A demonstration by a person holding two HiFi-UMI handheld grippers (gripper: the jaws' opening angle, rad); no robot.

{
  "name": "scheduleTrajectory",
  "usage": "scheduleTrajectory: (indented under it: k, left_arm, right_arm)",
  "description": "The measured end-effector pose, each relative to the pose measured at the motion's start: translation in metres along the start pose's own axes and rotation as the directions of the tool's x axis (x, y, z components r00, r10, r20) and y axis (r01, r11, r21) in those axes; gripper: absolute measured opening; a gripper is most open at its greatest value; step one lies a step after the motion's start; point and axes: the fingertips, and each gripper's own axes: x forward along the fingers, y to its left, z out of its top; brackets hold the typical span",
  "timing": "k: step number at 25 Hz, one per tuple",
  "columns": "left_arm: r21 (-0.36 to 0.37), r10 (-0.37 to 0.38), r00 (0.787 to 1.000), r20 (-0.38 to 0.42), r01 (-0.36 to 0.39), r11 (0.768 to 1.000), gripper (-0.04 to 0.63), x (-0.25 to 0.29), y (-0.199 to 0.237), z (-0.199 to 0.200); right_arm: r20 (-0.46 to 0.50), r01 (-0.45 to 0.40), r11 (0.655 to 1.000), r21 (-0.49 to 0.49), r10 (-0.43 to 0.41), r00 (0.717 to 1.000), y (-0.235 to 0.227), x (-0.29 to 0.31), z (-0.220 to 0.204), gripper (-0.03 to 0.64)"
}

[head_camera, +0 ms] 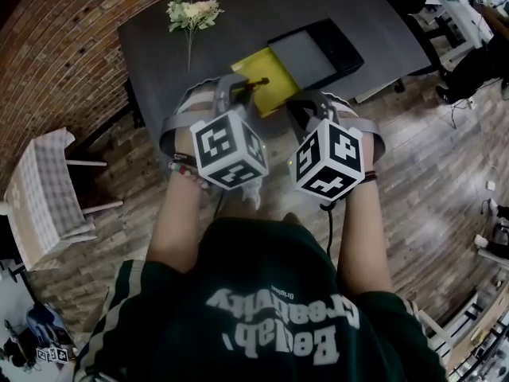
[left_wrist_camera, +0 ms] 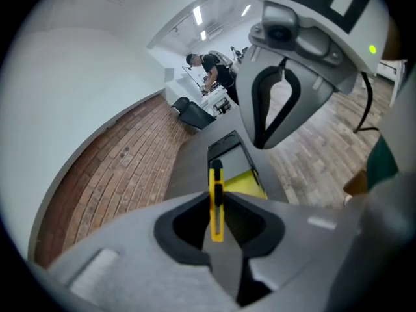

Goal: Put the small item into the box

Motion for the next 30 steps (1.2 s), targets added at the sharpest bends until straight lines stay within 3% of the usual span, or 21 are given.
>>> scheduleTrajectory:
  k: [19,30]
  left_arm:
    - [0.048,-0.053,0.997,0.049,0.051,0.998,0.066,0.054,0.061,-0.028]
    - [0.047,-0.077,0.994,0.078,0.074,0.996,0.067,0.074,0.075,-0.029]
  right_arm:
    - [-0.054,0.030,0.999,0.033,-0.028,0.998,-0.059,0.063,0.031,0.006]
    - [-0.081,0.050,0.997,0.055,-0.045,0.996,-0.077,0.080,0.031,0.006]
